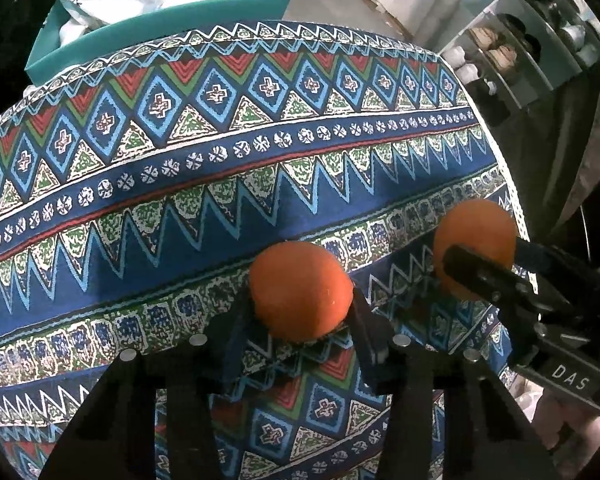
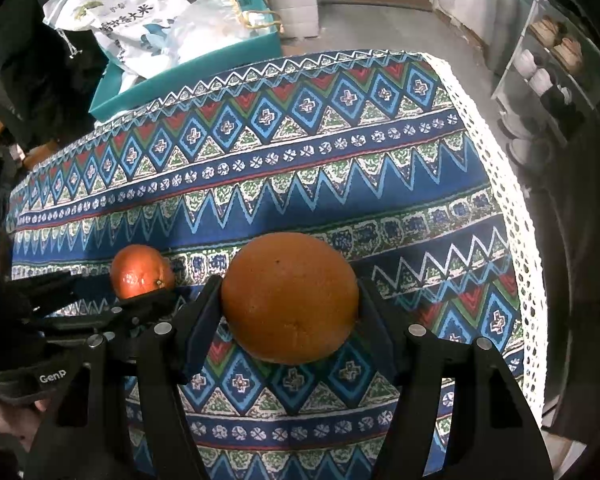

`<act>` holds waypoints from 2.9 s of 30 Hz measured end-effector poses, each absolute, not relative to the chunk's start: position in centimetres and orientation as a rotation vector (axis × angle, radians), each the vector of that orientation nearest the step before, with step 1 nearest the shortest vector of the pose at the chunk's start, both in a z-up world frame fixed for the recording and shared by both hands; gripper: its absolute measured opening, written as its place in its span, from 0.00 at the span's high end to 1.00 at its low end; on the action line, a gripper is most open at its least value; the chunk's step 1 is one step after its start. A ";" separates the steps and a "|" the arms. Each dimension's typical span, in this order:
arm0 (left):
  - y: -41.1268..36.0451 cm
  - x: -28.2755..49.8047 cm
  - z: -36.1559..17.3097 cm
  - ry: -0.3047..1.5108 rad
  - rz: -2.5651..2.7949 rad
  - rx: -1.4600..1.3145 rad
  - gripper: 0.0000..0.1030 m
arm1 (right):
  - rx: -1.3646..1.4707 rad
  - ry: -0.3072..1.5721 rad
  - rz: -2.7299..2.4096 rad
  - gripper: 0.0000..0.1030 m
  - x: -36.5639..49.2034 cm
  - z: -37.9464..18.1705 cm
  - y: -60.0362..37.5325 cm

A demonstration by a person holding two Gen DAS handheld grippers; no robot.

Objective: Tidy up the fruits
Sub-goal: 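Lift both oranges and carry them toward the glass bowl, then lower both oranges into the glass bowl and open both tools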

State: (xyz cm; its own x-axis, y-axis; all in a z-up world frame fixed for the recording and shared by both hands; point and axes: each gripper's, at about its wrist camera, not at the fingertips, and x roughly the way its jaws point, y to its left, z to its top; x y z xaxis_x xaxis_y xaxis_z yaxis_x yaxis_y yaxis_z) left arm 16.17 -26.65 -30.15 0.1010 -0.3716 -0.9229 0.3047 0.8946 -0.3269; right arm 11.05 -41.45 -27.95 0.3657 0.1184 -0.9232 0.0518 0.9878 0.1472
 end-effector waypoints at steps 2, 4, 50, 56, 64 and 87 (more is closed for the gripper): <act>-26.4 16.0 -30.0 1.371 -0.499 -0.053 0.54 | 0.159 1.196 0.046 0.35 11.1 -27.9 -41.3; -26.0 15.7 -29.5 1.350 -0.495 -0.041 0.55 | 0.154 1.195 0.049 0.35 11.1 -27.9 -41.2; -11.3 9.0 -14.0 0.987 -0.307 -0.029 0.55 | 0.008 0.934 0.283 0.35 10.1 -14.3 -27.5; -7.5 8.2 -14.0 0.992 -0.253 -0.064 0.55 | -0.004 0.927 0.338 0.35 10.2 -13.5 -24.5; -3.0 6.9 -14.1 0.994 -0.186 -0.094 0.55 | -0.017 0.929 0.416 0.35 10.4 -12.9 -20.1; 9.0 3.8 -15.7 1.005 0.021 -0.191 0.55 | -0.062 1.018 0.603 0.35 11.0 -15.8 -6.6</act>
